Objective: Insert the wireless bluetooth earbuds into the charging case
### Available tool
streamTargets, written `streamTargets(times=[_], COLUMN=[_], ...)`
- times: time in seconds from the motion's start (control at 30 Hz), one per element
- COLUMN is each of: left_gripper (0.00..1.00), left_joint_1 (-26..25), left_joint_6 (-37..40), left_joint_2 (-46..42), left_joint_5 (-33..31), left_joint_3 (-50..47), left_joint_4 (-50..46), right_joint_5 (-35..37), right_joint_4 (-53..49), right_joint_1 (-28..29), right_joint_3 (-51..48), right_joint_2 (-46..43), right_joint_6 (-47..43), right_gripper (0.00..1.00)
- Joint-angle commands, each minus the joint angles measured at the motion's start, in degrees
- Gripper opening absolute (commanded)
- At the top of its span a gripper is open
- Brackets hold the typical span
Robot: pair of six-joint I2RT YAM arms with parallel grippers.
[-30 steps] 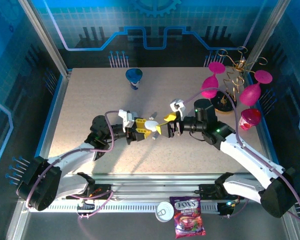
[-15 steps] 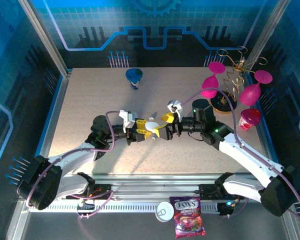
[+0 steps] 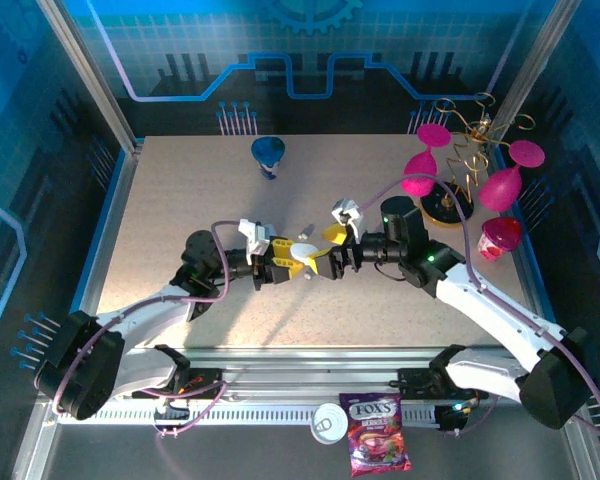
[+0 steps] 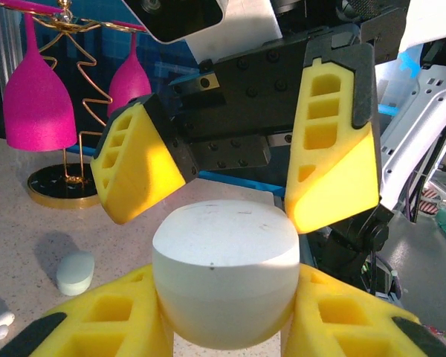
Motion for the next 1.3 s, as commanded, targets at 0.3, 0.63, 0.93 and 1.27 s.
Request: streamTargets(times=[0.3,0.63,0.93,1.27], left_gripper=[0.28,0.28,0.28,0.28], left_joint_1=[-0.27,-0.33,-0.32,-0.22], left_joint_6=[0.22,0.65,-0.36,0.41], left_joint_2=[-0.26,-0.88,0.15,0.29], left_joint_5=[2.80,2.75,3.02,2.18], left_joint_3=[0.96,0.41,0.41,-0.29], left_joint_4=[1.89,1.76,3.96,4.13], right_joint_5=[12.25,13.14,15.44,10.51], right_joint_4=[0.35,-2.09,-7.16,-0.67], right_joint_1=[0.47,0.41,0.63,-2.39], right_joint_3=[3.38,6.04,9.22,5.73], right_joint_2=[0.08,0.42,-0.75,-5.75], right_joint_6=[-1.31,-1.02,-1.33,4.73], right_gripper=[0.86,0.86,0.86,0.86])
